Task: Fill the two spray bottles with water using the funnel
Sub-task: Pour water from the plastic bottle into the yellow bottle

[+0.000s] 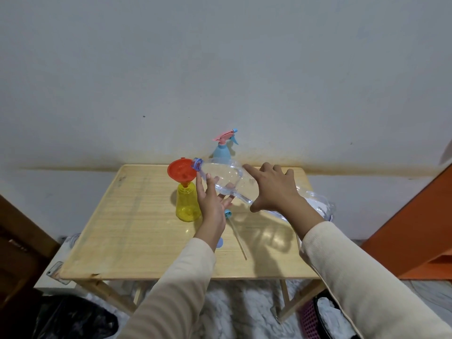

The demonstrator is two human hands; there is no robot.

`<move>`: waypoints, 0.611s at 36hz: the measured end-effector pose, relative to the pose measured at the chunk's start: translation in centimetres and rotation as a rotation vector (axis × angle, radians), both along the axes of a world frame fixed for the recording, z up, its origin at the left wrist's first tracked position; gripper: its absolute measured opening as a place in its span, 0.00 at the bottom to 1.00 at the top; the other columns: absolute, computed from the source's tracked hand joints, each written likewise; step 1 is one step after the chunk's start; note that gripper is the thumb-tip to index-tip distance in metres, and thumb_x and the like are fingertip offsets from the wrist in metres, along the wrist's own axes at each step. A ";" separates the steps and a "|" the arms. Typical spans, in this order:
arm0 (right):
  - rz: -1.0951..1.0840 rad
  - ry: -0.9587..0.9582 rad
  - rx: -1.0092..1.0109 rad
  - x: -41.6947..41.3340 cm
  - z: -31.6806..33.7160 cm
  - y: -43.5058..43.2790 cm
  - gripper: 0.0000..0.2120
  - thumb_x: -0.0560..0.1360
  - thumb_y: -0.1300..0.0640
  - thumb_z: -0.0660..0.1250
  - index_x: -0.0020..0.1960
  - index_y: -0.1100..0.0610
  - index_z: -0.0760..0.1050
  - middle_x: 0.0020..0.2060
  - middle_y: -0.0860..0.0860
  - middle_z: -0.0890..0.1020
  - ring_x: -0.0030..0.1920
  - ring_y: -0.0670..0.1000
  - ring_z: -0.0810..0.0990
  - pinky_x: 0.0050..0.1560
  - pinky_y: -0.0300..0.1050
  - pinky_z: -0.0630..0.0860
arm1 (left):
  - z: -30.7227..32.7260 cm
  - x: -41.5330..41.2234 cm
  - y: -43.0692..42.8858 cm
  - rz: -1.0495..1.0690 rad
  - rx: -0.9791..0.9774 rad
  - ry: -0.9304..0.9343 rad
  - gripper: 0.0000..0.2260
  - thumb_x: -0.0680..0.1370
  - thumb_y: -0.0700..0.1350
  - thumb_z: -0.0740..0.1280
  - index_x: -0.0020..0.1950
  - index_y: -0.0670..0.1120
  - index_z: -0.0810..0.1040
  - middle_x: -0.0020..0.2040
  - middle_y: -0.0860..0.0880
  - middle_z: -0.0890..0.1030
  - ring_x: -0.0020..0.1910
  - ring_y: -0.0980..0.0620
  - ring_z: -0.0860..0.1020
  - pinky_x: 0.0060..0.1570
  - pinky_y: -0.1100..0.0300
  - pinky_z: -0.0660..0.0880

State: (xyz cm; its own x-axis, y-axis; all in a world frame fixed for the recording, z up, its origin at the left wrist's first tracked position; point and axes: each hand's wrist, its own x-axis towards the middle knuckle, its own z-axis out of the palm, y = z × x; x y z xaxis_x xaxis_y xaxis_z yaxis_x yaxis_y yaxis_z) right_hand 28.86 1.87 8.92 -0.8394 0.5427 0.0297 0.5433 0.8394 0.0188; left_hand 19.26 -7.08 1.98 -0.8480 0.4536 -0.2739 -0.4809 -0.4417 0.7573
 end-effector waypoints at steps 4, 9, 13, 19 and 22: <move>-0.006 0.023 -0.038 0.2 -0.6 0.0 0.49 0.60 0.43 0.74 0.74 0.41 0.51 0.60 0.53 0.69 0.61 0.57 0.69 0.57 0.55 0.65 | 0.4 0.0 -0.1 -0.002 -0.033 0.036 0.22 0.79 0.52 0.63 0.72 0.61 0.62 0.63 0.49 0.76 0.60 0.38 0.78 0.54 0.46 0.77; -0.032 0.108 -0.122 0.6 -1.9 0.4 0.51 0.59 0.42 0.75 0.74 0.39 0.48 0.60 0.51 0.69 0.59 0.55 0.69 0.55 0.53 0.65 | 1.1 -0.1 -0.1 -0.003 -0.052 0.128 0.22 0.80 0.52 0.63 0.72 0.60 0.62 0.67 0.47 0.74 0.57 0.41 0.80 0.48 0.50 0.79; -0.069 0.197 -0.222 1.3 -3.2 1.1 0.52 0.60 0.43 0.74 0.75 0.39 0.47 0.58 0.50 0.68 0.57 0.55 0.69 0.54 0.51 0.65 | 2.0 0.0 0.8 -0.024 -0.094 0.257 0.22 0.79 0.50 0.64 0.71 0.63 0.63 0.65 0.52 0.74 0.56 0.45 0.80 0.48 0.48 0.78; -0.120 0.415 -0.419 2.8 -5.2 3.3 0.51 0.61 0.47 0.75 0.75 0.41 0.48 0.58 0.51 0.70 0.58 0.54 0.71 0.55 0.51 0.71 | 3.7 0.9 3.9 -0.107 -0.168 0.501 0.22 0.78 0.50 0.67 0.67 0.67 0.64 0.67 0.47 0.71 0.63 0.48 0.74 0.50 0.52 0.77; -0.142 0.561 -0.506 3.3 -5.8 4.6 0.54 0.60 0.50 0.78 0.76 0.44 0.49 0.60 0.52 0.72 0.59 0.52 0.73 0.52 0.47 0.73 | 4.4 1.6 6.1 -0.154 -0.177 0.613 0.24 0.77 0.48 0.67 0.69 0.65 0.65 0.67 0.50 0.70 0.67 0.52 0.71 0.61 0.48 0.74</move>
